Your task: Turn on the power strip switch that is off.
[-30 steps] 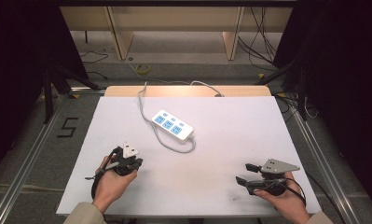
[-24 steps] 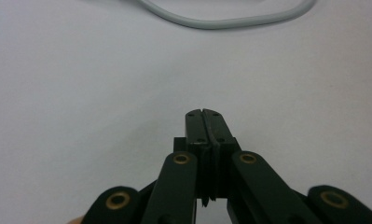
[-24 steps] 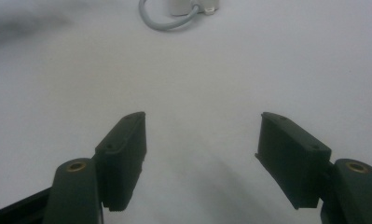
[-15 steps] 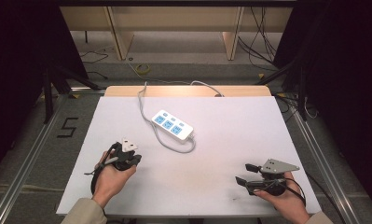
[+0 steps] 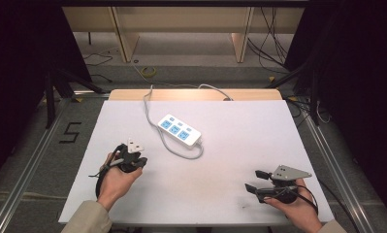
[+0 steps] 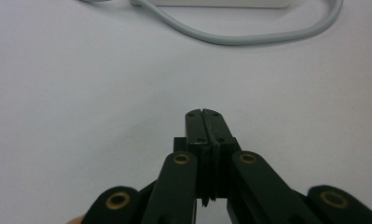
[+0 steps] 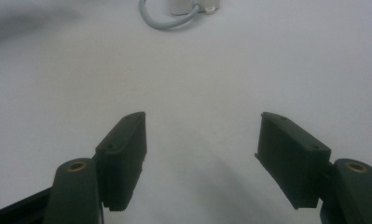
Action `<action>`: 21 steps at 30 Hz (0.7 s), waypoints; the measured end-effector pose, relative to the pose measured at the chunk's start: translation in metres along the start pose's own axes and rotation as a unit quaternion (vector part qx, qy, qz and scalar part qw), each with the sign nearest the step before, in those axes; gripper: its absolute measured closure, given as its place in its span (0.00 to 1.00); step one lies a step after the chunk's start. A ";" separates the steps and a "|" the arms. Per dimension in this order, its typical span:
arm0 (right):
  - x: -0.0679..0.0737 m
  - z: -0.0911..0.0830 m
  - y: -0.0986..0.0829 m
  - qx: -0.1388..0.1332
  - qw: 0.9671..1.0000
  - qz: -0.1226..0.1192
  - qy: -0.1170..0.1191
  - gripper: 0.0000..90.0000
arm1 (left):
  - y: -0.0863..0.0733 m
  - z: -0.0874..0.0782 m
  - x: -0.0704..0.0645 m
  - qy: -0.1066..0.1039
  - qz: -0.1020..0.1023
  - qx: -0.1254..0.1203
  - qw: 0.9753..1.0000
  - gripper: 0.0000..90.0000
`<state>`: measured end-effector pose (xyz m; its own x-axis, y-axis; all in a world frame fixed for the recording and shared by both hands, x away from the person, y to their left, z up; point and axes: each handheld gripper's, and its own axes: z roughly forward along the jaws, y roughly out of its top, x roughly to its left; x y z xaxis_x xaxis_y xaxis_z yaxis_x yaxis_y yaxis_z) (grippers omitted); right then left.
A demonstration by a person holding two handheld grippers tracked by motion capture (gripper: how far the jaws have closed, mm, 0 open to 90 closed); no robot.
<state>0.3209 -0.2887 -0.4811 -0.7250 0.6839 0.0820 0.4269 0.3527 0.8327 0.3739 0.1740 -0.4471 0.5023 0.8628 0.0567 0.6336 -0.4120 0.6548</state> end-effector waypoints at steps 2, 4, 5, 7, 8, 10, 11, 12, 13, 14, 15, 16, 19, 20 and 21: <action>0.000 0.000 0.000 0.000 1.000 0.000 0.000 0.37 | 0.002 0.002 0.000 0.001 -0.002 0.000 1.000 1.00; 0.000 0.000 0.000 0.000 1.000 0.000 0.000 0.37 | 0.003 0.002 0.000 0.000 -0.002 0.000 1.000 1.00; 0.000 0.000 0.000 0.000 1.000 0.000 0.000 0.37 | 0.004 0.003 0.000 0.000 -0.001 0.000 1.000 1.00; 0.000 0.000 0.000 -0.001 1.000 0.000 0.000 0.37 | 0.006 0.003 0.001 0.001 0.002 0.001 1.000 1.00; 0.000 0.000 0.000 -0.001 1.000 0.000 0.000 0.37 | 0.007 0.003 0.001 0.000 0.003 0.002 1.000 1.00; 0.000 0.000 0.000 0.000 1.000 -0.001 0.000 0.37 | 0.009 0.004 0.001 0.001 0.002 0.002 1.000 1.00; 0.000 0.000 0.000 0.000 1.000 -0.001 0.000 0.37 | 0.010 0.004 0.001 0.001 0.005 0.002 1.000 1.00; 0.000 0.000 0.000 0.000 1.000 -0.001 0.000 0.37 | 0.011 0.005 0.001 0.003 0.006 0.003 1.000 1.00; 0.000 0.000 0.000 -0.001 1.000 -0.001 0.000 0.37 | 0.012 0.005 0.001 0.002 0.005 0.002 1.000 1.00; 0.000 0.000 0.000 -0.001 1.000 -0.001 0.000 0.37 | 0.013 0.006 0.001 0.003 0.007 0.002 1.000 1.00; 0.000 0.000 0.000 -0.001 1.000 -0.001 0.000 0.37 | 0.014 0.007 0.001 0.004 0.008 0.003 1.000 1.00; 0.000 0.000 0.000 -0.001 1.000 -0.001 0.001 0.37 | 0.015 0.007 0.001 0.003 0.009 0.003 1.000 1.00; 0.000 0.000 0.000 -0.002 1.000 -0.001 0.001 0.37 | 0.017 0.009 0.001 0.003 0.011 0.004 1.000 1.00; 0.000 0.000 0.000 -0.002 1.000 -0.002 0.001 0.37 | 0.018 0.009 0.001 0.002 0.011 0.005 1.000 1.00; 0.000 0.000 0.000 -0.002 1.000 -0.002 0.001 0.37 | 0.019 0.010 0.000 0.002 0.011 0.005 1.000 1.00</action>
<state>0.3215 -0.2884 -0.4811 -0.7275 0.6813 0.0807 0.4229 0.3527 0.8347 0.3919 0.1637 -0.4421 0.5140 0.8545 0.0750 0.6282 -0.4346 0.6454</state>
